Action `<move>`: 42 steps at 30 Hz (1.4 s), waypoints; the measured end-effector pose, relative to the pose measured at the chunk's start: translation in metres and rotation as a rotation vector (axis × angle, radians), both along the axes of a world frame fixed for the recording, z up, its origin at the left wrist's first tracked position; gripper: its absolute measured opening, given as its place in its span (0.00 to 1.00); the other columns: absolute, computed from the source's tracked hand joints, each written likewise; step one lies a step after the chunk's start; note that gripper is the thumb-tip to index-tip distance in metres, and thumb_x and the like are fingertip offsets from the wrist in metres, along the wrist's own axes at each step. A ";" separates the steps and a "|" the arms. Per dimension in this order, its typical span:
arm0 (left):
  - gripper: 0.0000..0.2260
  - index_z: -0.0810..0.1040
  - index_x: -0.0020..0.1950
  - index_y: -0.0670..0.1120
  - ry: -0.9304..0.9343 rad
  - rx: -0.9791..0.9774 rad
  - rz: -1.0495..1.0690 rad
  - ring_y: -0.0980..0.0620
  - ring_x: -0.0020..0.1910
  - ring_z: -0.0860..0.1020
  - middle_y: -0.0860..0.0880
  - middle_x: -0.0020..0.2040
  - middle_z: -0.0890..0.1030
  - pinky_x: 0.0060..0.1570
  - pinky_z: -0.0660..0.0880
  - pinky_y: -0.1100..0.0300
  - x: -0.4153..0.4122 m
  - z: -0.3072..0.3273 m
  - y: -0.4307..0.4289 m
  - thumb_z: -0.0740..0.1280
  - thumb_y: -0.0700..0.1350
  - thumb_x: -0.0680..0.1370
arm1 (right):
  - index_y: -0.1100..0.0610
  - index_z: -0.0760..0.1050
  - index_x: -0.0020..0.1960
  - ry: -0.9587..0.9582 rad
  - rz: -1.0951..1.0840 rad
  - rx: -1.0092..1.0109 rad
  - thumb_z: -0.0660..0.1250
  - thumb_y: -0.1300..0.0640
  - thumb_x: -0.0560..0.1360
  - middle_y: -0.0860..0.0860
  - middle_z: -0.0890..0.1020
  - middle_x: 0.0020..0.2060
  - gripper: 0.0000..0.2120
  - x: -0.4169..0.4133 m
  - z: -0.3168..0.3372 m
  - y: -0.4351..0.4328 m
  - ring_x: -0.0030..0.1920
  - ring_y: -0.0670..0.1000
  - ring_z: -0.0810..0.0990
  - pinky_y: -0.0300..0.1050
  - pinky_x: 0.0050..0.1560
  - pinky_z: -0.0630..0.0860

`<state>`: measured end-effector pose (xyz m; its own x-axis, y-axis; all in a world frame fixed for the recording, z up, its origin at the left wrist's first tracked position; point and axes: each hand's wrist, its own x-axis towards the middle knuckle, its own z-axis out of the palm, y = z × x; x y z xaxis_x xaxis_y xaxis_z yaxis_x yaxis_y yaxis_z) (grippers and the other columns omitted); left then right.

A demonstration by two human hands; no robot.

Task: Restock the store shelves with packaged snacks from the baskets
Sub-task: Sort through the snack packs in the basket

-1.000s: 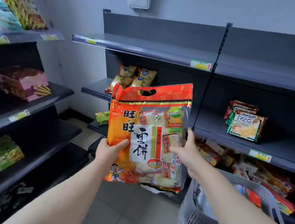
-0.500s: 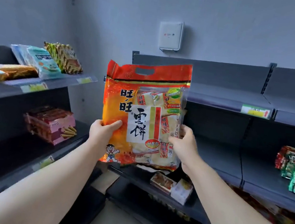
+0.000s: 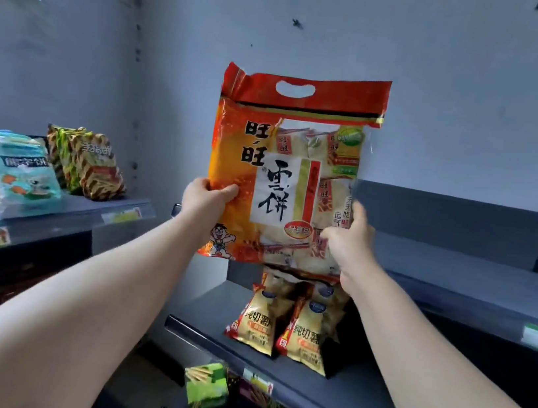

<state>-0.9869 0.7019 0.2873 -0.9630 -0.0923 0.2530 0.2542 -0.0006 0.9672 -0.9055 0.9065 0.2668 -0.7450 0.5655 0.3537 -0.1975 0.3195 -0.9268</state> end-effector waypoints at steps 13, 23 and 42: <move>0.13 0.72 0.60 0.47 0.089 0.075 -0.061 0.46 0.50 0.81 0.46 0.55 0.80 0.53 0.80 0.48 -0.182 0.035 0.018 0.70 0.47 0.78 | 0.45 0.61 0.75 0.035 0.088 -0.065 0.60 0.73 0.73 0.50 0.75 0.62 0.37 -0.177 0.029 0.010 0.56 0.51 0.75 0.38 0.36 0.70; 0.25 0.70 0.60 0.58 -0.002 -0.264 -0.123 0.41 0.58 0.77 0.48 0.59 0.79 0.60 0.76 0.42 -0.297 0.019 0.006 0.65 0.63 0.65 | 0.48 0.53 0.77 0.002 -0.087 -0.107 0.62 0.73 0.74 0.48 0.74 0.60 0.39 -0.258 0.014 -0.019 0.54 0.49 0.73 0.40 0.39 0.70; 0.18 0.65 0.66 0.43 -0.095 -0.311 -0.196 0.41 0.55 0.75 0.41 0.60 0.74 0.52 0.76 0.48 -0.410 0.005 0.089 0.62 0.35 0.77 | 0.56 0.48 0.77 -0.355 -0.118 0.160 0.68 0.61 0.71 0.58 0.50 0.77 0.42 -0.362 0.009 0.022 0.77 0.59 0.50 0.58 0.74 0.60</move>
